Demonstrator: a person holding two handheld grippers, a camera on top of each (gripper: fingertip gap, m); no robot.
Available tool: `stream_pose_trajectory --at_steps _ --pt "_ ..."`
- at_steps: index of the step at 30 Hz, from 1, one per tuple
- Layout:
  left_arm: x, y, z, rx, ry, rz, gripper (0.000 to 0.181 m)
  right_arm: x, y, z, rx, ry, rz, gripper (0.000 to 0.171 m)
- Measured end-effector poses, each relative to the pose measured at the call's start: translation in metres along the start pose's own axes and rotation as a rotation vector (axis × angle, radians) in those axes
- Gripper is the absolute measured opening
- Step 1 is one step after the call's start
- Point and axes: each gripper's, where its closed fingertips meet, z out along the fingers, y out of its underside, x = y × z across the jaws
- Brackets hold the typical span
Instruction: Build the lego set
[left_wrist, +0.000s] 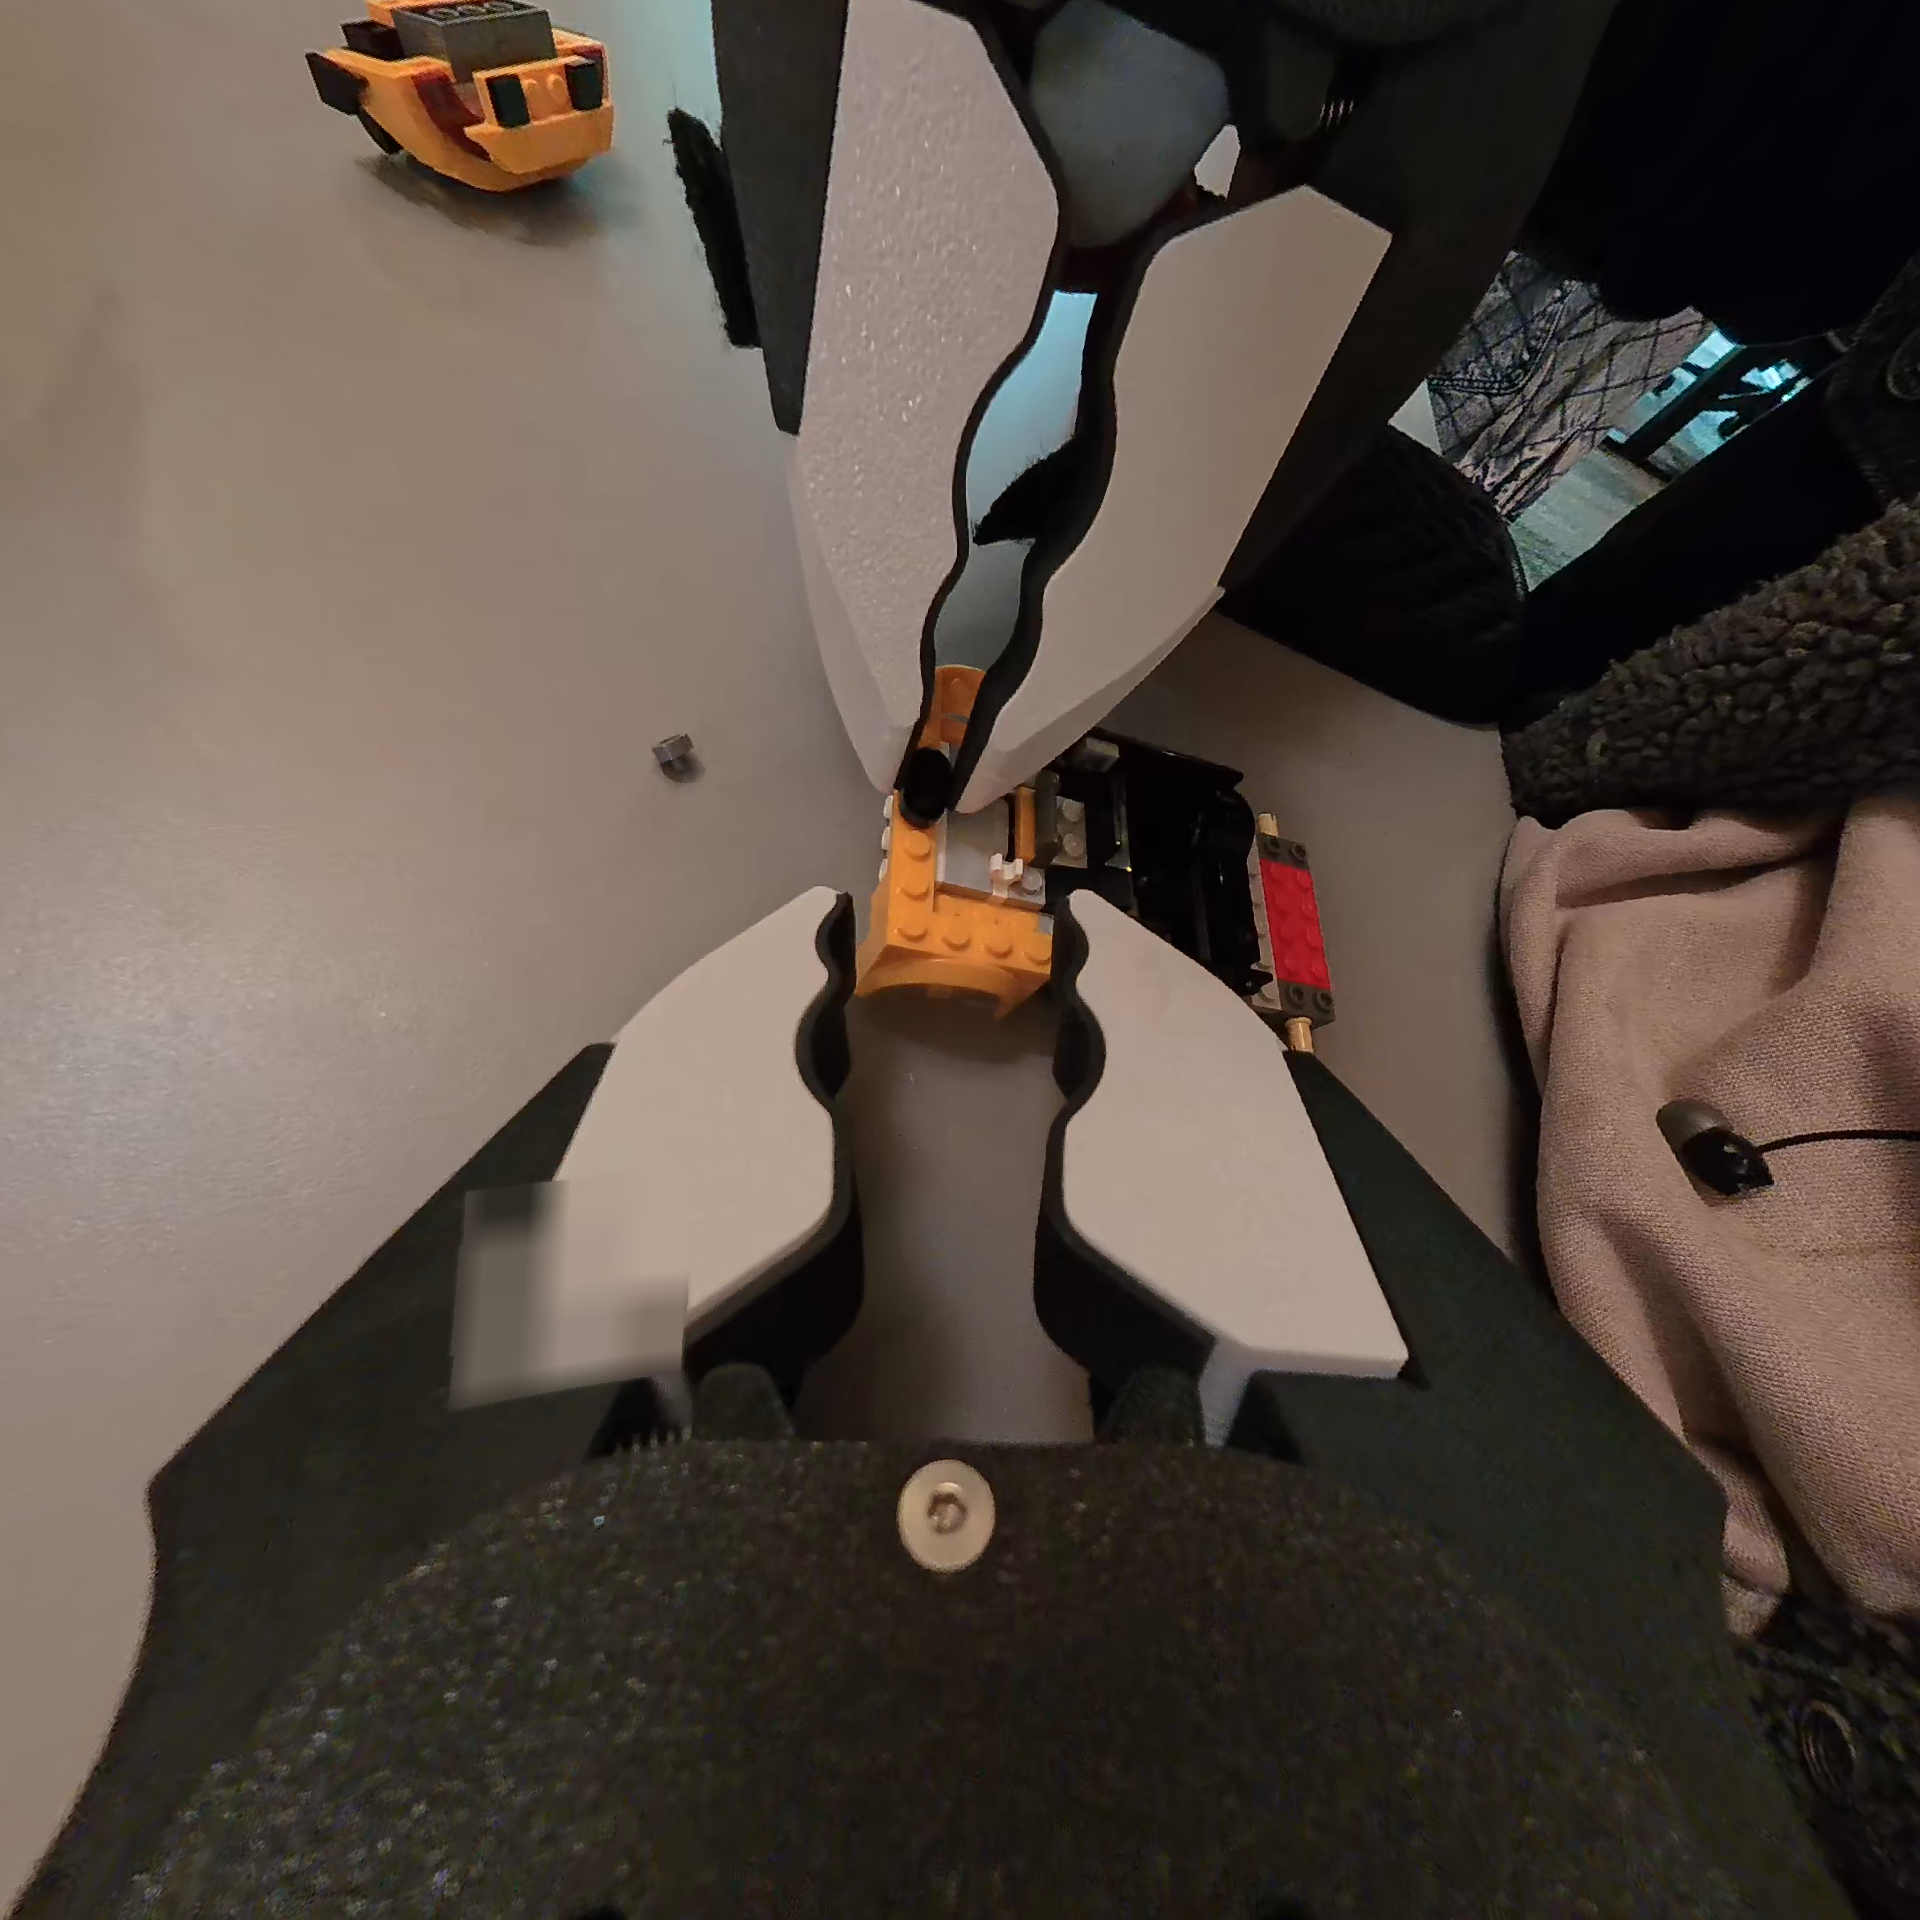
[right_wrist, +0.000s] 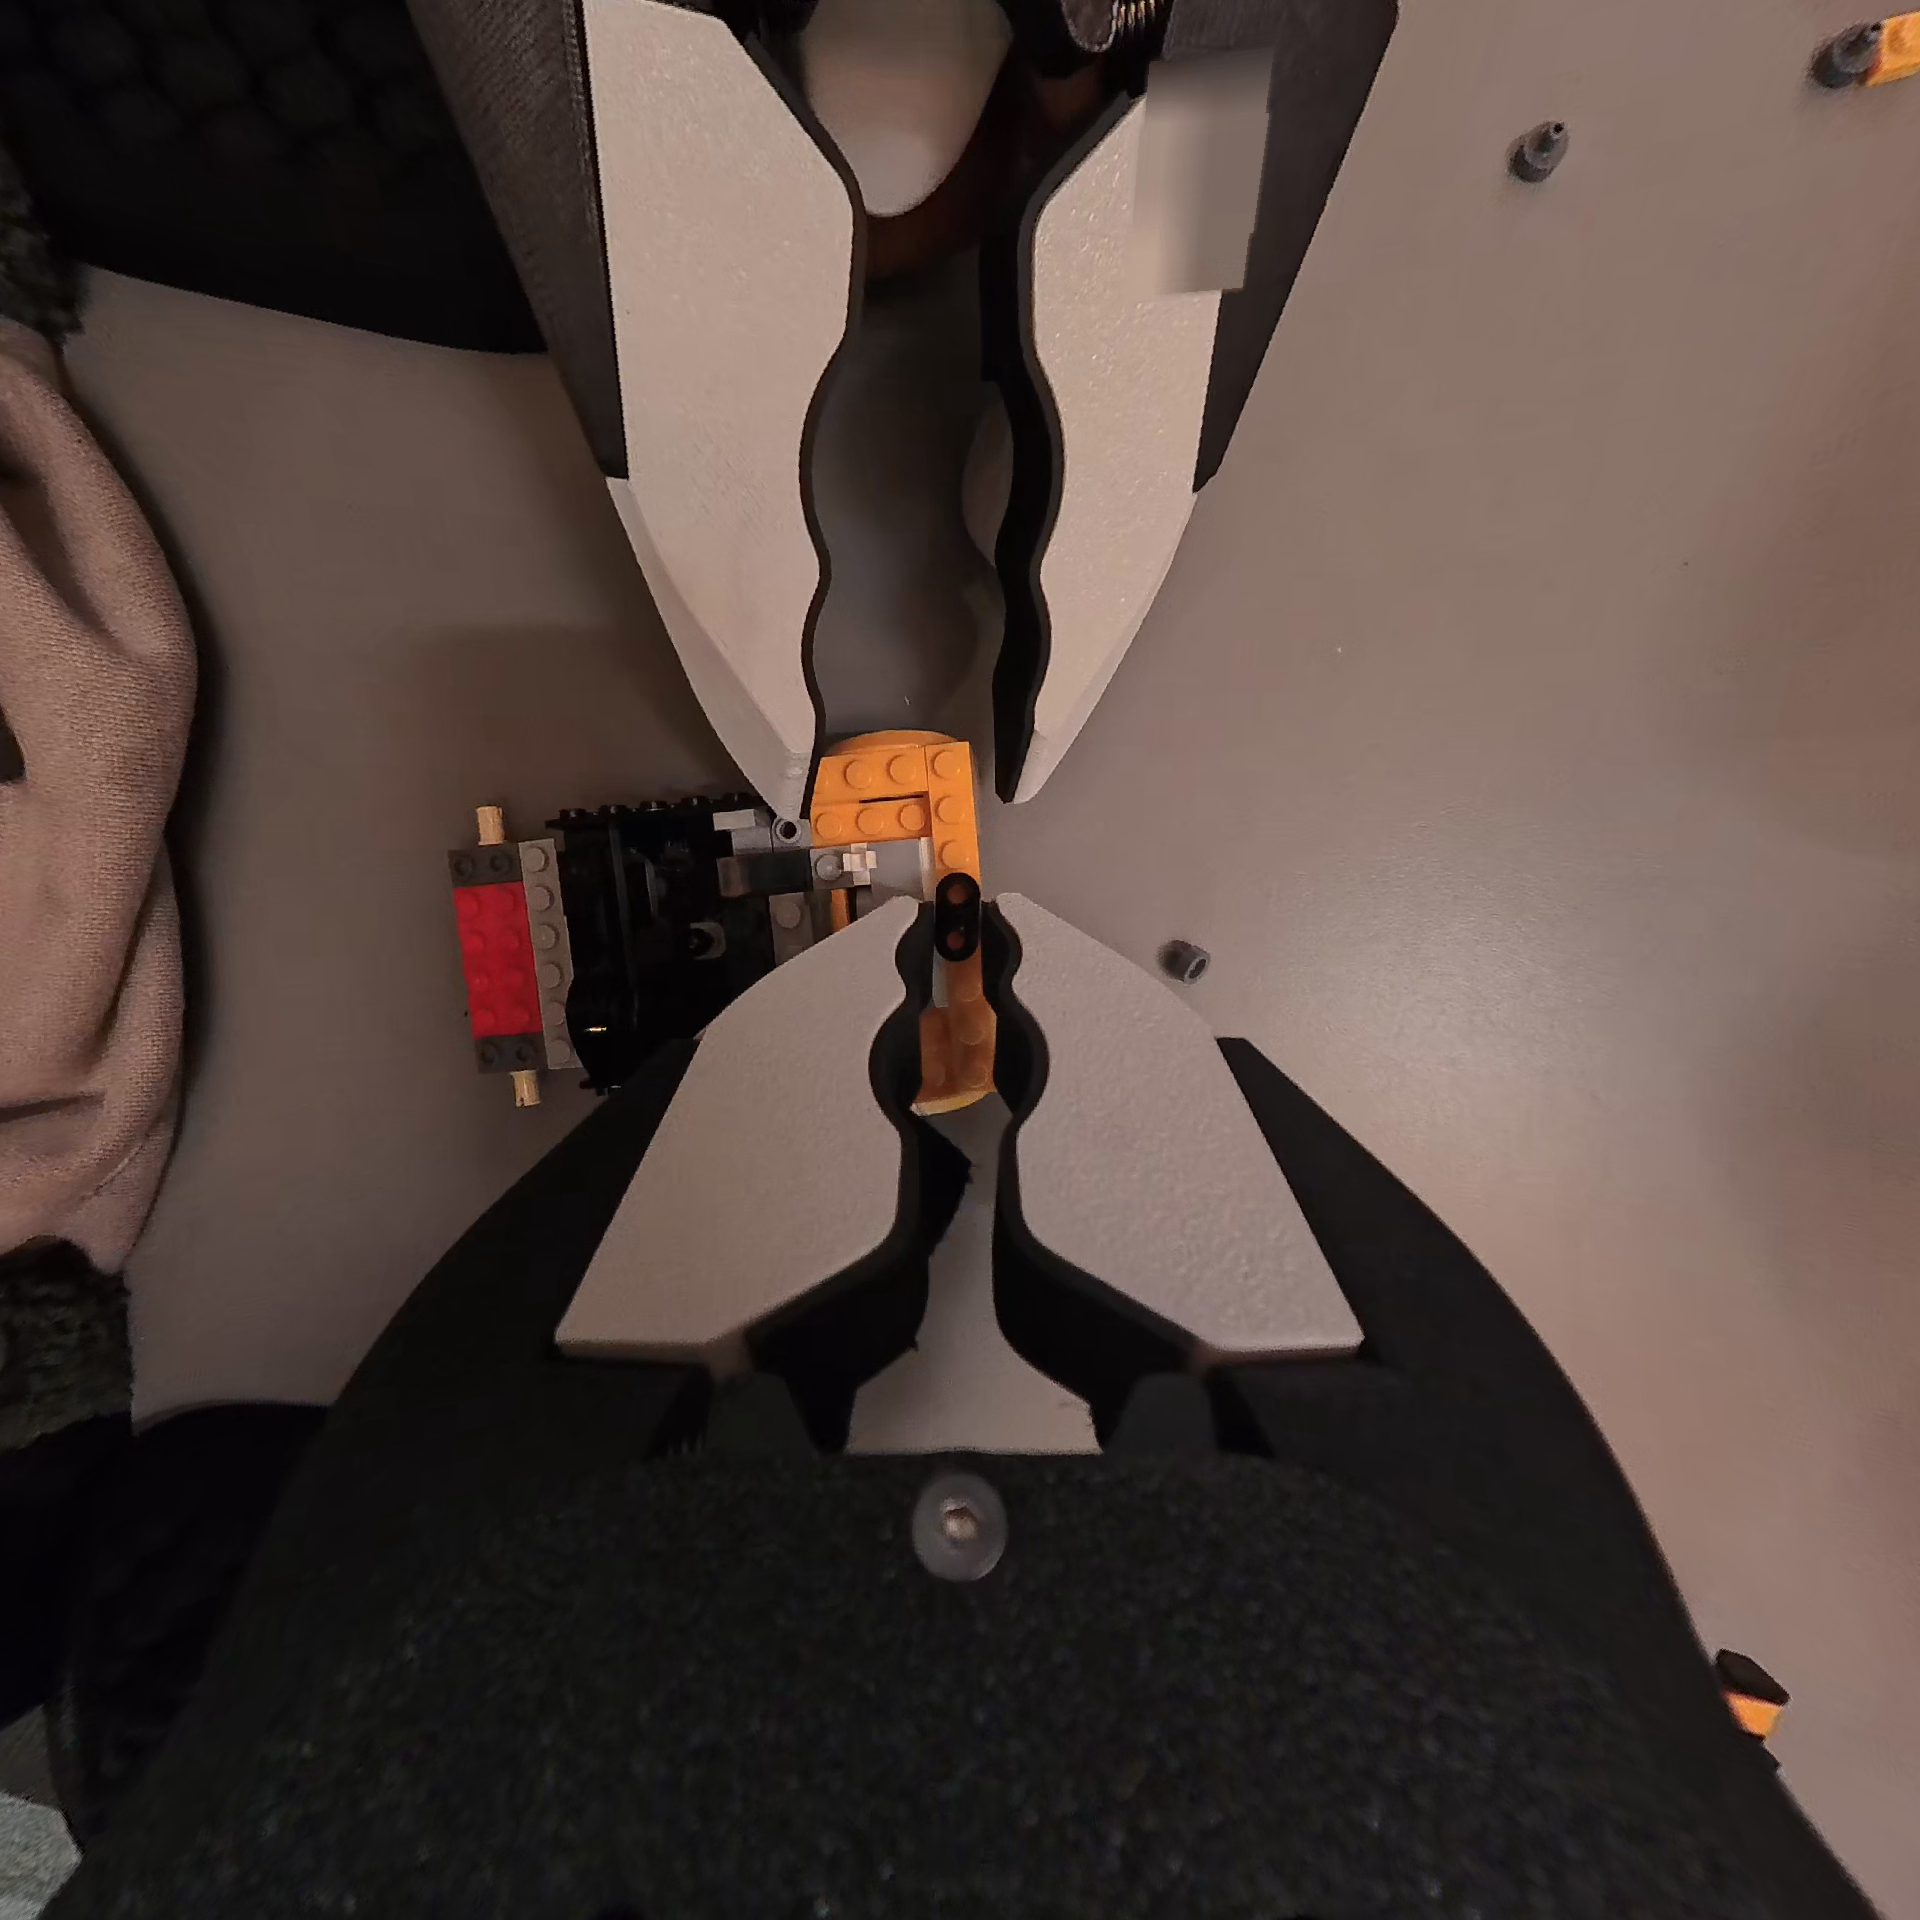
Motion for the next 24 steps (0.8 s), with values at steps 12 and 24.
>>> stream_pose_trajectory --at_steps 12,24 --pt "-0.0003 0.0000 0.0001 0.000 0.006 -0.010 0.035 0.0007 -0.0017 -0.0029 0.027 0.007 0.002 0.008" --pt "-0.0013 -0.0006 -0.0007 0.006 0.018 -0.032 0.034 0.0022 -0.0043 -0.0073 0.075 0.017 0.007 0.009"
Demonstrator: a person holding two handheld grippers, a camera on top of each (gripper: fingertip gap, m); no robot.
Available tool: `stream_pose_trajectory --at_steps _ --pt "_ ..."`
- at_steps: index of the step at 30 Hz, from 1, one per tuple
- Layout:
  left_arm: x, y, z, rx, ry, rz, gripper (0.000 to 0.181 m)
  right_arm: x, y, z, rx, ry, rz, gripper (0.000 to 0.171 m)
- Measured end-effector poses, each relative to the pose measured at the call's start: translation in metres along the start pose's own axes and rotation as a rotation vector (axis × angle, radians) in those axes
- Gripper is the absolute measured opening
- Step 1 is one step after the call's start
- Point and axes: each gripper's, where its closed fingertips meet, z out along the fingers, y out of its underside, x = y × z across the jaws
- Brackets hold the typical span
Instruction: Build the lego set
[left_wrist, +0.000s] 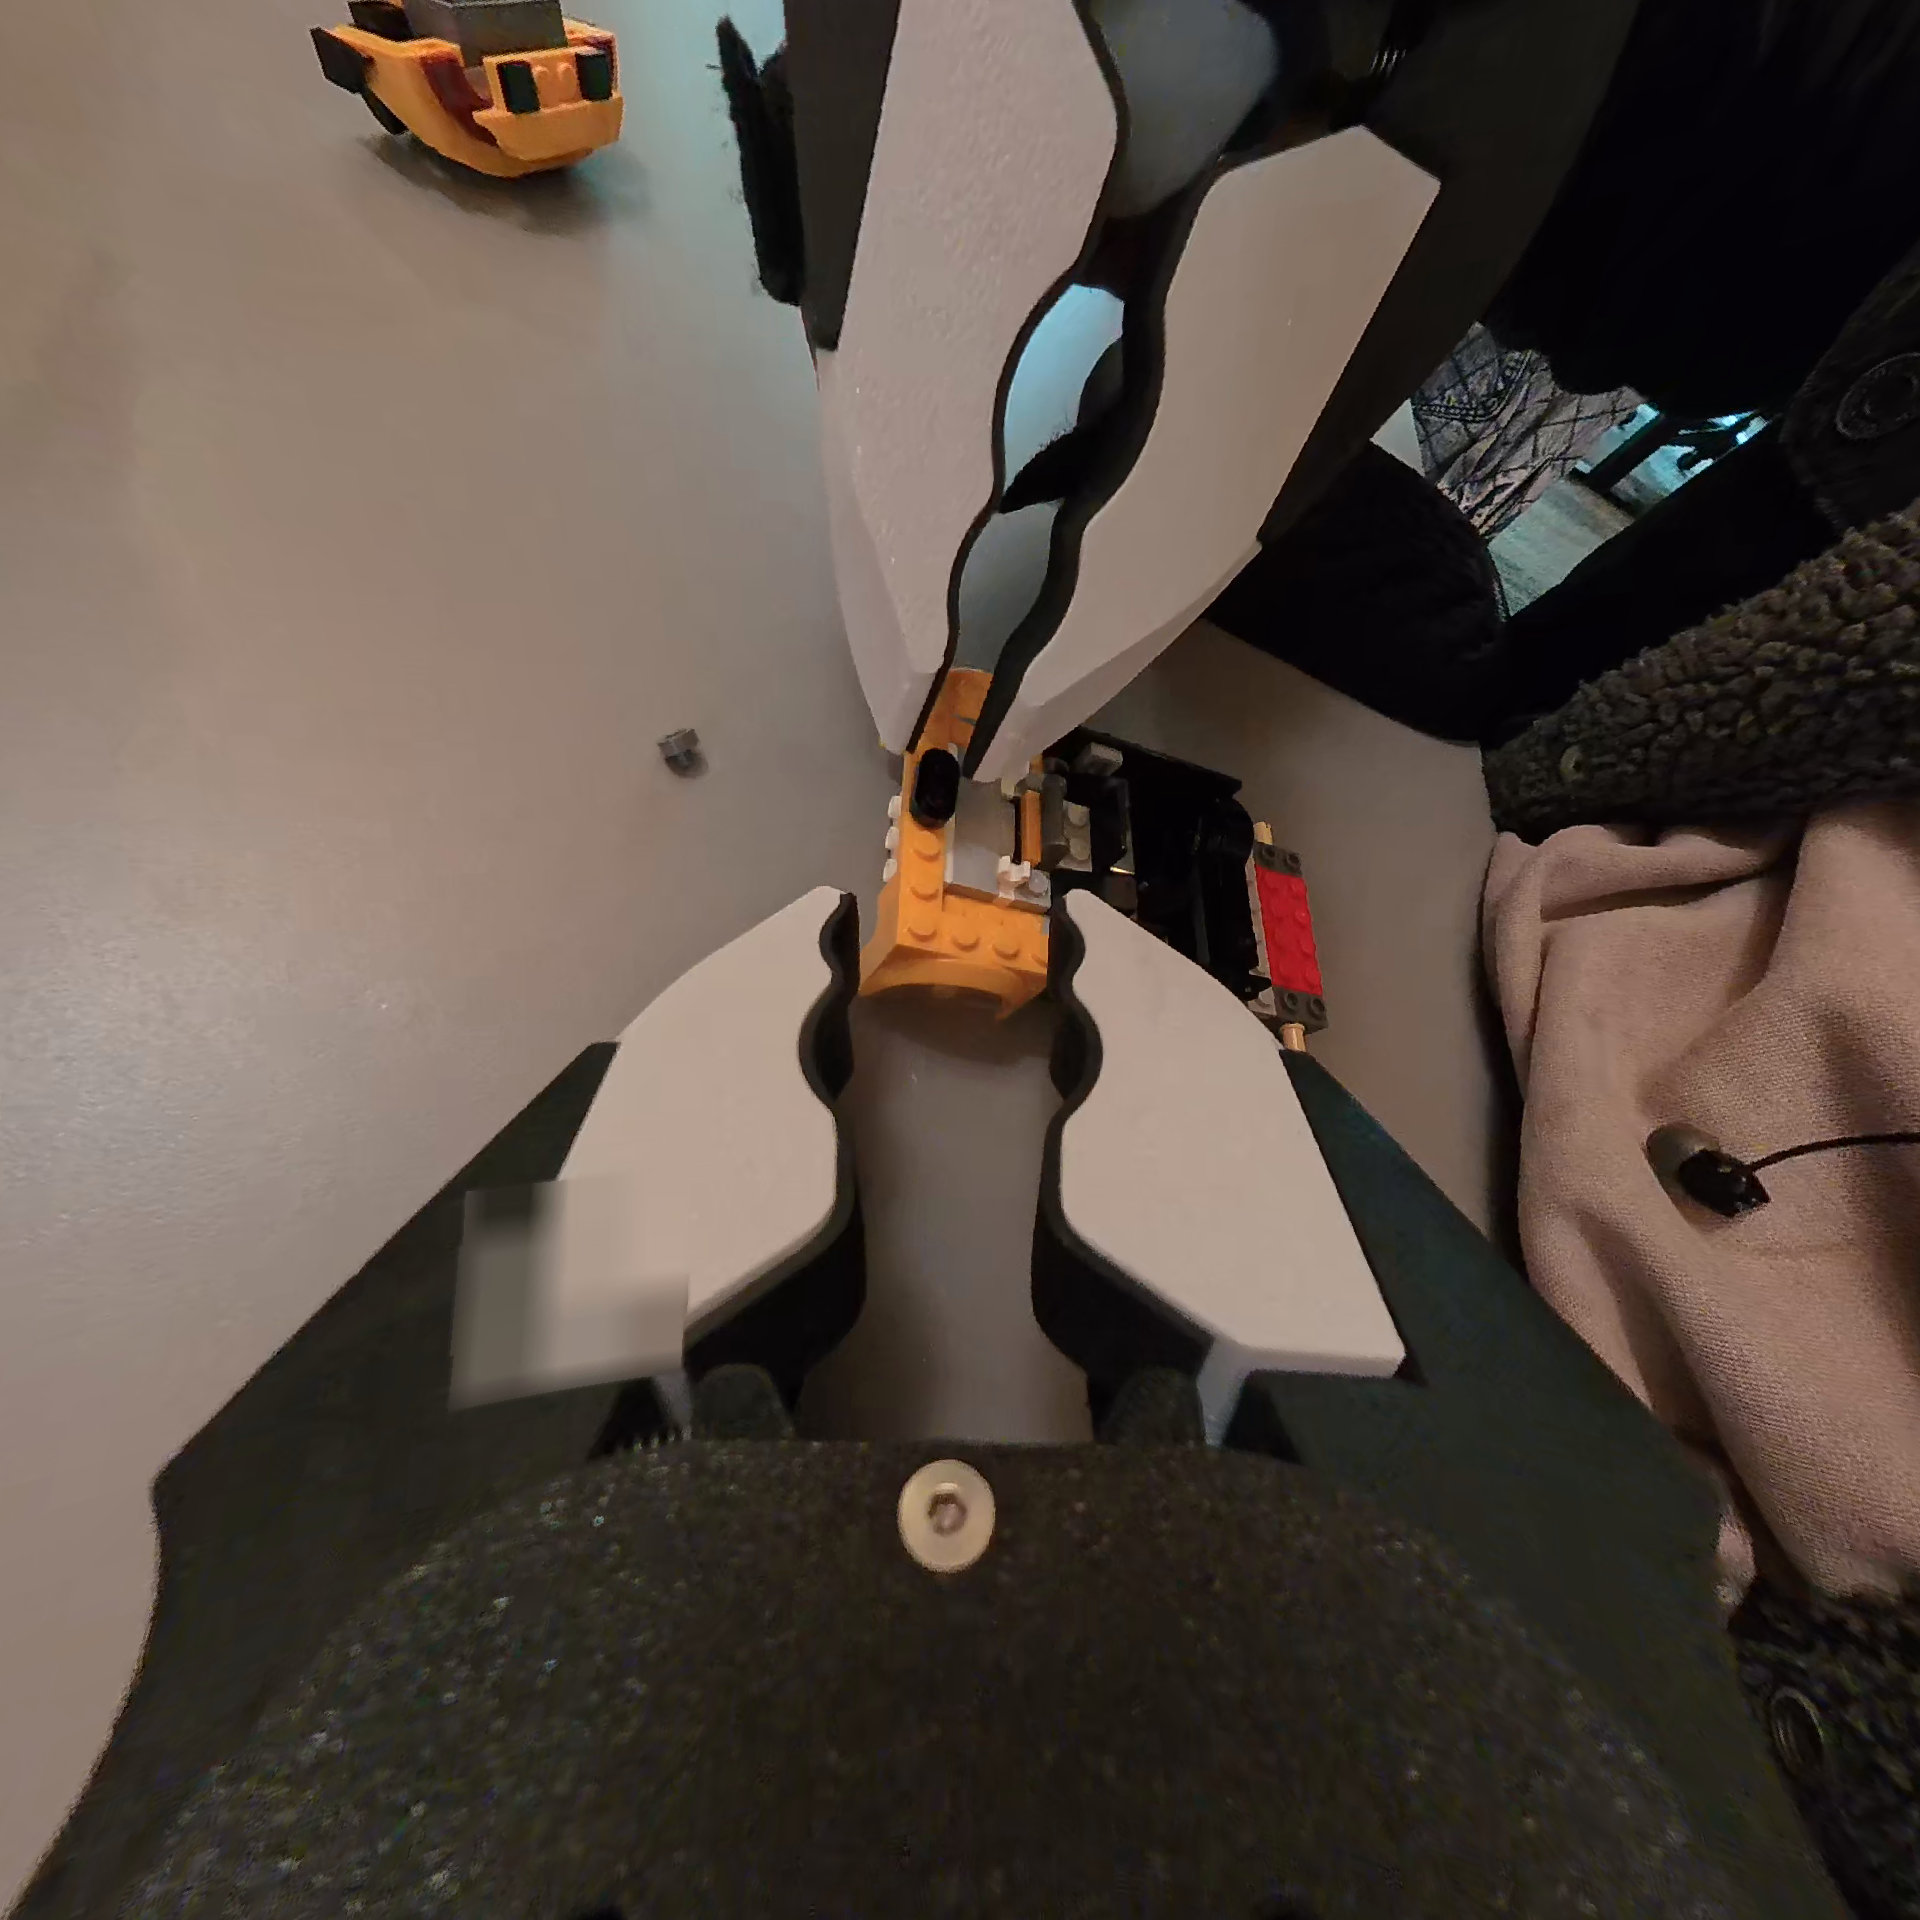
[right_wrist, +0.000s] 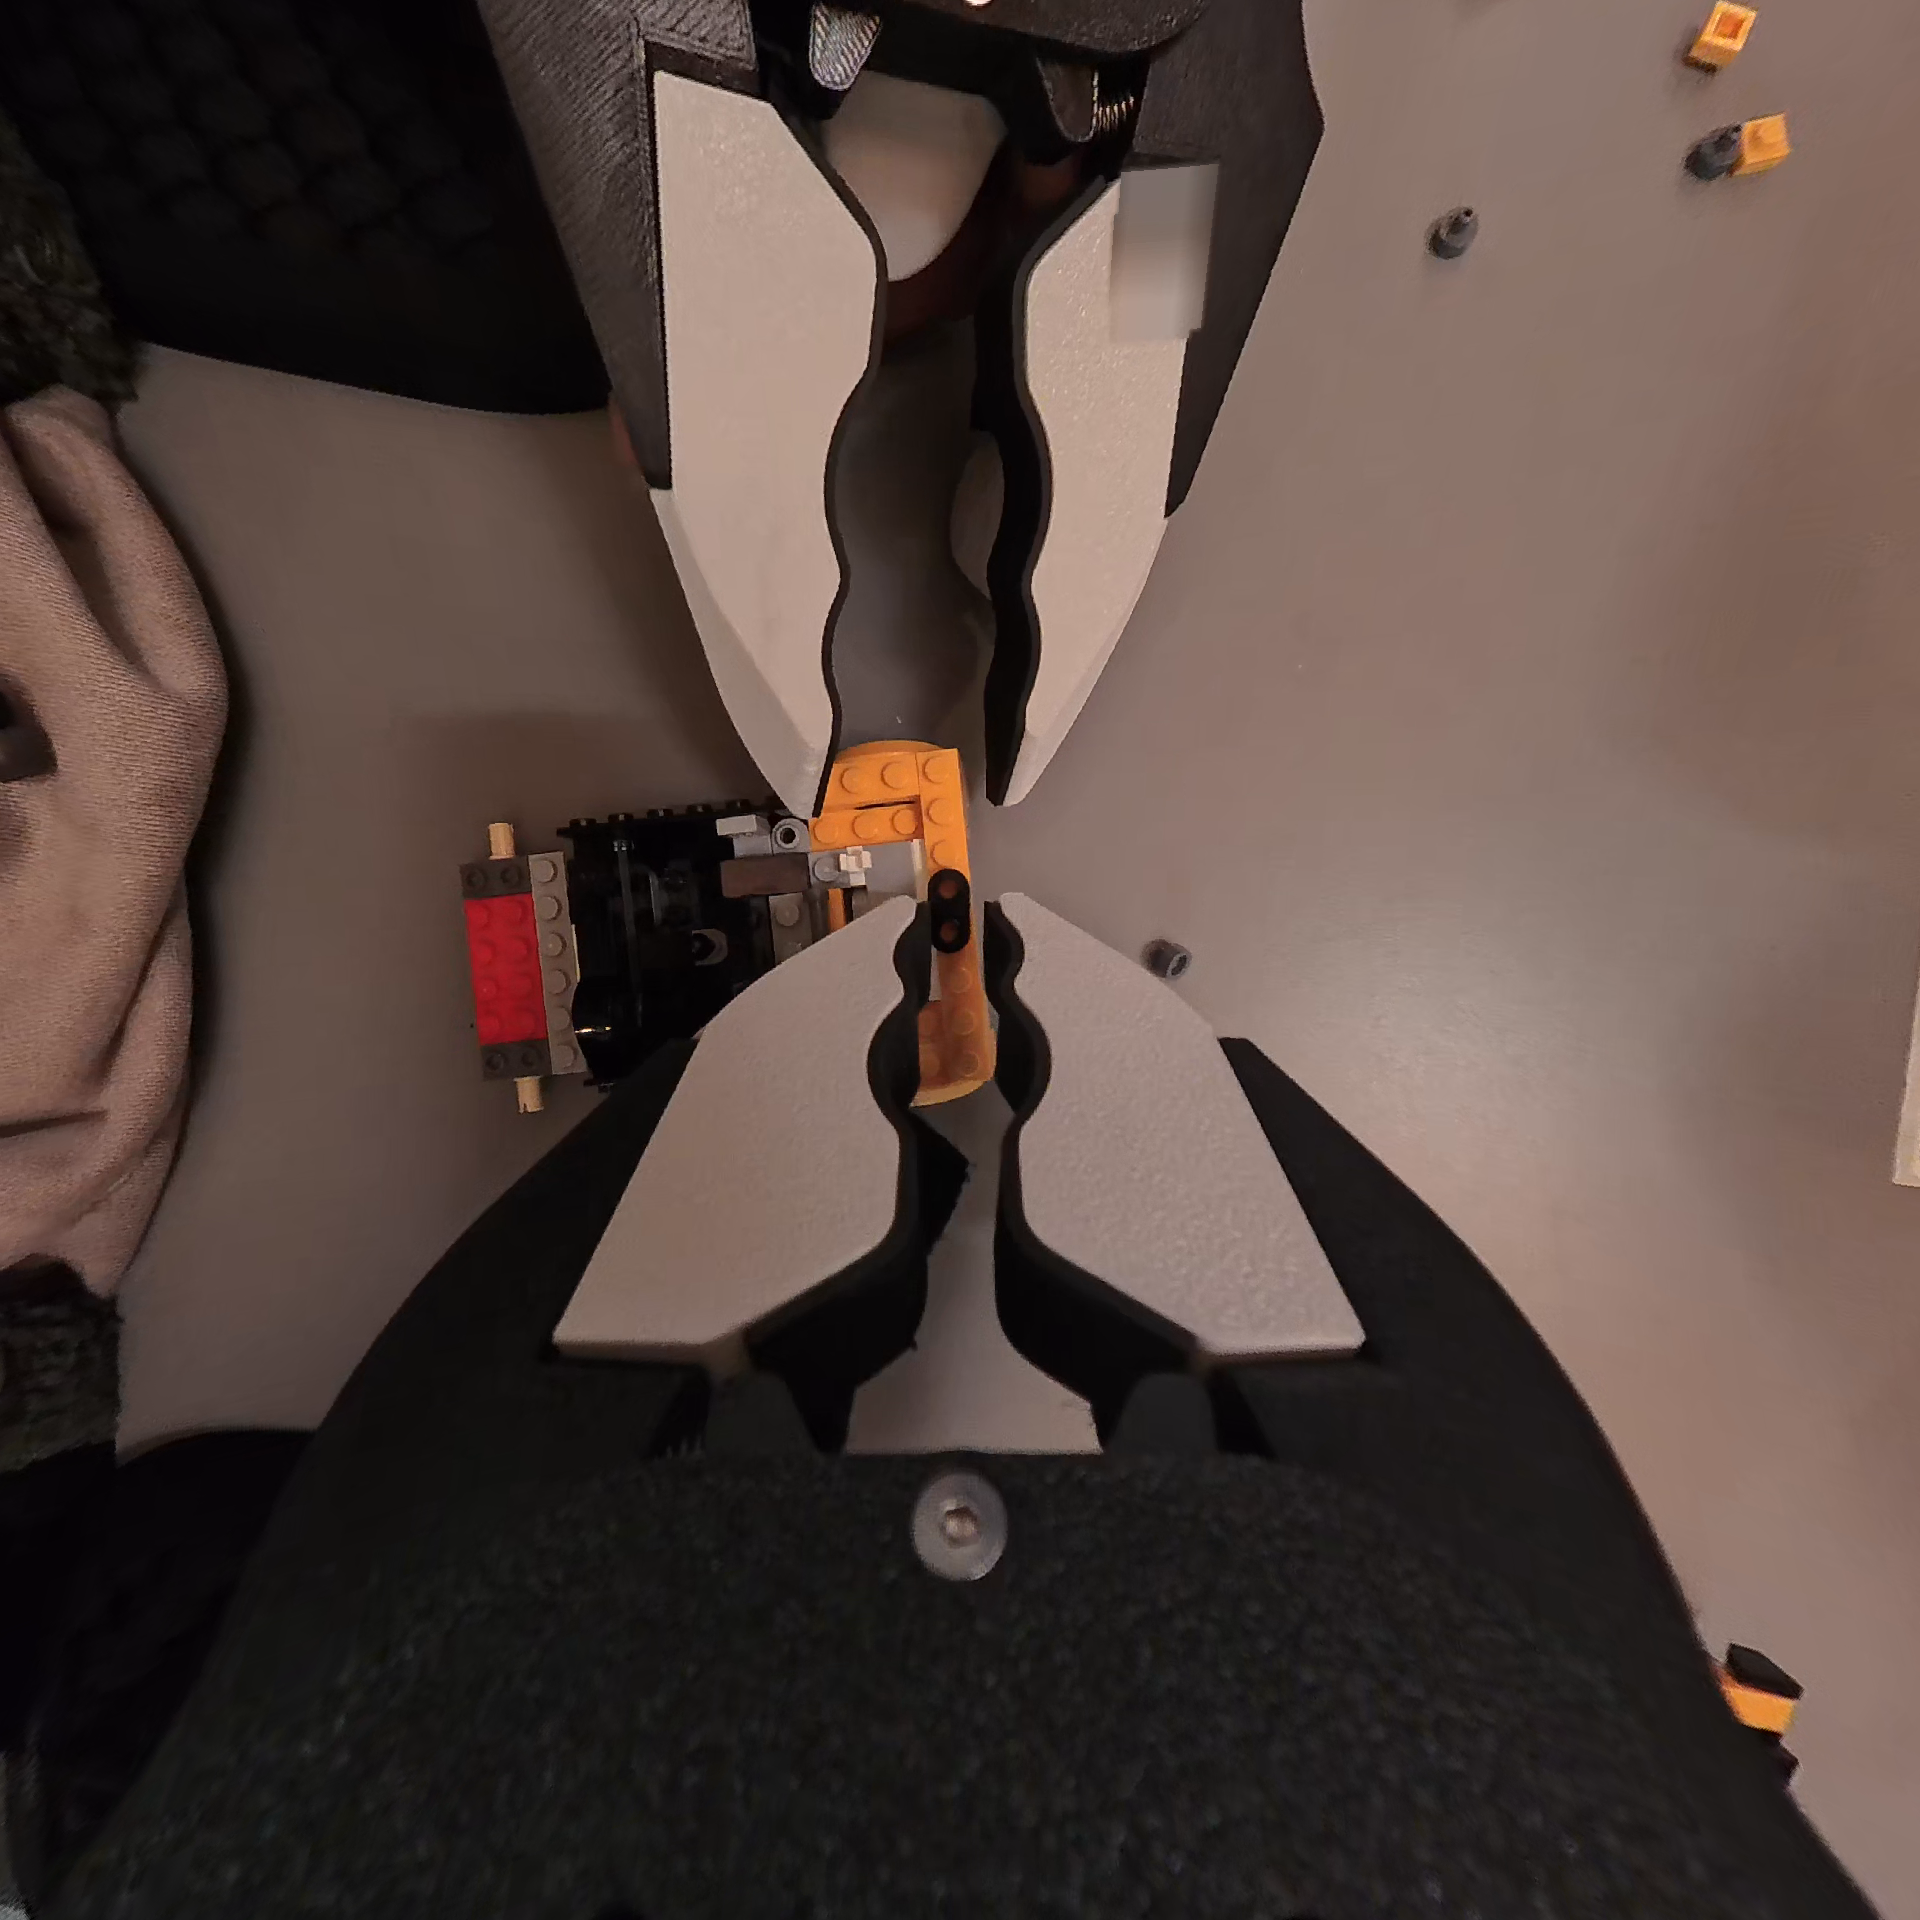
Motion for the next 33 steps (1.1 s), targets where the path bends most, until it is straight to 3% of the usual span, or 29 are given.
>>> stream_pose_trajectory --at_steps 10,21,33 --pt "0.000 0.000 0.000 -0.001 0.000 0.002 0.033 0.007 -0.005 -0.030 0.114 0.031 0.005 0.009" --pt "0.001 0.003 0.001 -0.018 -0.001 0.009 0.030 -0.005 -0.003 0.000 0.034 0.017 -0.076 0.009" --pt "0.001 0.004 0.001 -0.022 0.001 -0.001 0.028 -0.003 -0.001 0.005 -0.052 0.000 -0.134 0.003"
